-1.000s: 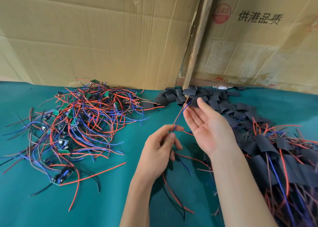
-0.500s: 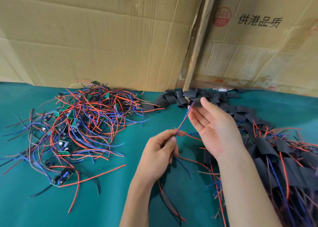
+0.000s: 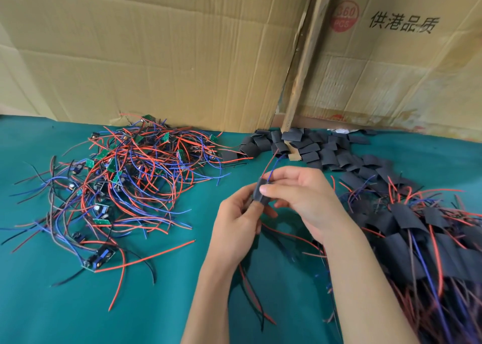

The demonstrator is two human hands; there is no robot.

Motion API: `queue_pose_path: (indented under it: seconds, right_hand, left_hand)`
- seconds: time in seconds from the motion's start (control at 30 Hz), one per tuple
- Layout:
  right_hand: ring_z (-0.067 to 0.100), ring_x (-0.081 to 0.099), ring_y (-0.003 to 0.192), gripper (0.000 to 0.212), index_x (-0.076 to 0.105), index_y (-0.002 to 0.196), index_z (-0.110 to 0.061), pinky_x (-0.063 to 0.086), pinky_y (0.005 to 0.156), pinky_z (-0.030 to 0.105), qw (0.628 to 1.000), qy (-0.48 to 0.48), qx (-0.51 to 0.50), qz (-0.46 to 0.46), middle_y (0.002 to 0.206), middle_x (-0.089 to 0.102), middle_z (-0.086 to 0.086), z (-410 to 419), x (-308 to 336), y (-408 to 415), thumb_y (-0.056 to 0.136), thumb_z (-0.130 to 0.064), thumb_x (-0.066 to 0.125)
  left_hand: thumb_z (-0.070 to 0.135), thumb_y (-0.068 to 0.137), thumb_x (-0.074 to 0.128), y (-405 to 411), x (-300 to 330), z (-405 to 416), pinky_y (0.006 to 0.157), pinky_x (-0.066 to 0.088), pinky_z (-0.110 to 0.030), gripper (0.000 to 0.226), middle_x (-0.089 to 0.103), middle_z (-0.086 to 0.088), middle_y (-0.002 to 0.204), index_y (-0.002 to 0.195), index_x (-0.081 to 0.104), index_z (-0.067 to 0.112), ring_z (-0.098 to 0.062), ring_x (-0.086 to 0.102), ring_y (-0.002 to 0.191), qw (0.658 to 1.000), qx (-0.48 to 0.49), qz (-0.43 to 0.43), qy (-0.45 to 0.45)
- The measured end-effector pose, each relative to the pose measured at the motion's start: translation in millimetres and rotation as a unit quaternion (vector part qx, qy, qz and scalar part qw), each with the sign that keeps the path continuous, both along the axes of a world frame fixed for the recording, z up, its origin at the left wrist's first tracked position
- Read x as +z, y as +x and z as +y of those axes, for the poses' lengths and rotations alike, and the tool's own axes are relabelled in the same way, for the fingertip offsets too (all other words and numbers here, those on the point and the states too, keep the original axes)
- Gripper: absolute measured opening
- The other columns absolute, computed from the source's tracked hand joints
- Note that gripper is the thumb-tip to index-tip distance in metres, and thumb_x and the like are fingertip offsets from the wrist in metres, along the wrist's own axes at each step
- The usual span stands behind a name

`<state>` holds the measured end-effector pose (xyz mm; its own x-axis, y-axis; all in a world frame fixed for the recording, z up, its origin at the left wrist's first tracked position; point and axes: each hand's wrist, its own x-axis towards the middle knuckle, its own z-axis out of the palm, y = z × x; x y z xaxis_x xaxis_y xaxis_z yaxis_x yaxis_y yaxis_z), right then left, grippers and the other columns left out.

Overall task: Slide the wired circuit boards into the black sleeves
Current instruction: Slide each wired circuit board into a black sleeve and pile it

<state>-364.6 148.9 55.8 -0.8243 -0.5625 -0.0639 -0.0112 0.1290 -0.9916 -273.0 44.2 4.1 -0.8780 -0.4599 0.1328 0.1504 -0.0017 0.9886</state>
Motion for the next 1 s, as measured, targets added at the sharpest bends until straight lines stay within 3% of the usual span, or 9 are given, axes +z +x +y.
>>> queue_pose_path:
  seconds: [0.1,0.2,0.33,0.43,0.53,0.7,0.83,1.0]
  right_hand:
    - [0.01,0.066,0.063,0.017,0.076,0.084,-0.013,0.05,0.056,0.019,0.998,-0.034,-0.041,0.017,0.075,0.077,0.007,0.2,-0.8,-1.5,0.082,0.004,0.076]
    - [0.013,0.065,0.064,0.018,0.076,0.084,-0.012,0.049,0.057,0.02,0.986,-0.117,-0.116,0.002,0.076,0.075,0.006,1.5,0.8,-5.6,0.083,0.005,0.074]
    - [0.017,0.065,0.067,0.017,0.075,0.084,-0.01,0.049,0.056,0.021,0.97,-0.176,-0.168,-0.019,0.077,0.075,0.006,5.1,3.3,-10.6,0.083,0.006,0.075]
    - [0.013,0.065,0.064,0.014,0.075,0.083,-0.014,0.049,0.054,0.02,0.984,-0.107,-0.143,0.015,0.073,0.075,0.001,3.5,0.1,-9.6,0.083,0.001,0.077]
    - [0.009,0.066,0.06,0.01,0.074,0.095,-0.009,0.051,0.055,0.022,0.994,-0.047,-0.099,0.017,0.072,0.074,-0.001,-1.3,-2.5,-7.2,0.086,-0.005,0.076]
    - [0.023,0.069,0.07,0.013,0.072,0.102,-0.003,0.057,0.06,0.026,0.981,-0.148,-0.065,-0.111,0.085,0.073,0.013,0.0,0.6,-3.4,0.088,-0.003,0.073]
    - [0.028,0.072,0.079,0.019,0.07,0.106,-0.002,0.06,0.068,0.03,0.988,-0.12,-0.033,-0.095,0.095,0.076,0.021,2.6,-1.3,-1.9,0.088,-0.004,0.074]
    - [0.026,0.074,0.077,0.014,0.07,0.102,-0.007,0.06,0.068,0.03,0.992,-0.098,-0.012,-0.083,0.092,0.078,0.016,-0.2,-3.0,0.9,0.088,-0.008,0.075]
  left_hand:
    - [-0.005,0.093,0.051,-0.1,1.1,0.7,0.053,0.044,-0.019,0.039,0.076,-0.006,0.088,0.117,0.065,0.022,-0.016,0.058,0.057,0.999,0.015,-0.001,0.05]
    - [0.006,0.087,0.058,0.7,1.3,-0.4,0.058,0.051,-0.021,0.032,0.075,-0.011,0.1,0.117,0.065,0.013,-0.018,0.07,0.071,0.995,0.016,0.009,0.098]
    - [-0.002,0.091,0.066,1.5,-1.5,0.0,0.059,0.053,-0.021,0.015,0.076,-0.012,0.085,0.098,0.072,0.01,-0.017,0.072,0.068,0.996,0.027,0.009,0.089]
    - [-0.002,0.091,0.068,1.1,-2.2,-0.7,0.059,0.054,-0.021,0.013,0.077,-0.01,0.081,0.093,0.073,0.01,-0.018,0.074,0.069,0.994,0.046,0.023,0.1]
    - [-0.001,0.09,0.07,0.5,-1.6,-1.5,0.059,0.054,-0.021,0.013,0.077,-0.01,0.083,0.093,0.074,0.011,-0.019,0.075,0.072,0.992,0.066,0.03,0.102]
    - [0.001,0.088,0.072,0.5,-0.9,-3.2,0.057,0.053,-0.019,0.013,0.077,-0.009,0.082,0.089,0.076,0.014,-0.018,0.075,0.072,0.988,0.088,0.05,0.12]
    - [0.004,0.087,0.075,0.0,-2.0,-3.1,0.057,0.053,-0.019,0.013,0.077,-0.005,0.079,0.086,0.078,0.016,-0.017,0.075,0.07,0.989,0.1,0.039,0.097]
    - [0.006,0.086,0.077,-0.1,-3.0,-3.7,0.056,0.052,-0.019,0.008,0.077,-0.002,0.077,0.087,0.078,0.014,-0.012,0.072,0.066,0.987,0.128,0.042,0.083]
